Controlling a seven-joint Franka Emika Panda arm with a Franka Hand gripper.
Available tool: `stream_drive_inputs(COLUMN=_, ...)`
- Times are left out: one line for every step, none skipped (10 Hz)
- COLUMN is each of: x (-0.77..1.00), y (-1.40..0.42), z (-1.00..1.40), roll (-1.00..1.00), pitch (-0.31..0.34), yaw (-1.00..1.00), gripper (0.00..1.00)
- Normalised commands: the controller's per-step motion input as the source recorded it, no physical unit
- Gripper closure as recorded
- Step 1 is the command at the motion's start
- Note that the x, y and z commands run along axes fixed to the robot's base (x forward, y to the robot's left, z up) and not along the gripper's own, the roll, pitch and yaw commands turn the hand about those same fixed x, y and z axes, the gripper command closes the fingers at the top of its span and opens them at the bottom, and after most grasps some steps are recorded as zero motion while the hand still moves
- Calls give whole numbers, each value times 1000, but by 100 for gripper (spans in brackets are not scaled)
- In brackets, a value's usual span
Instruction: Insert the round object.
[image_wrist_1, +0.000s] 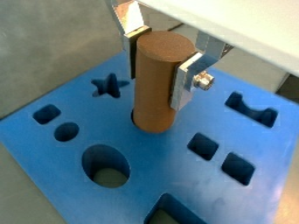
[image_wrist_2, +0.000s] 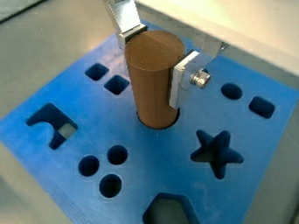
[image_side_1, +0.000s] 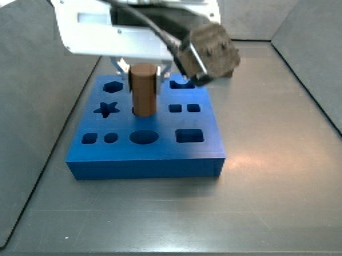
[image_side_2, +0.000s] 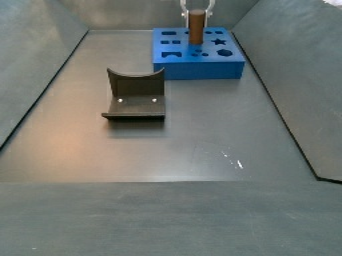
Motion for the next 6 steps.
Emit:
stream_drive_inputs(x=54, y=0, z=-354, roll=0, pitch=0, yaw=-111, gripper=100)
stream_drive_inputs(x=40, y=0, z=-380, roll=0, pitch=0, yaw=-114, gripper=100)
stream_drive_inputs(x=0, y=0, z=-323, roll=0, pitch=-11, yaw=-126, gripper=100)
stream_drive_inputs(x=0, y=0, z=-340, roll=21, pitch=-4, yaw=-74, gripper=100)
stream_drive_inputs(x=0, y=46, z=0, roll=-49, pitch=0, yaw=-100, gripper=100)
stream_drive_inputs(x=0, y=0, z=0, roll=0, pitch=0, yaw=0, gripper=100)
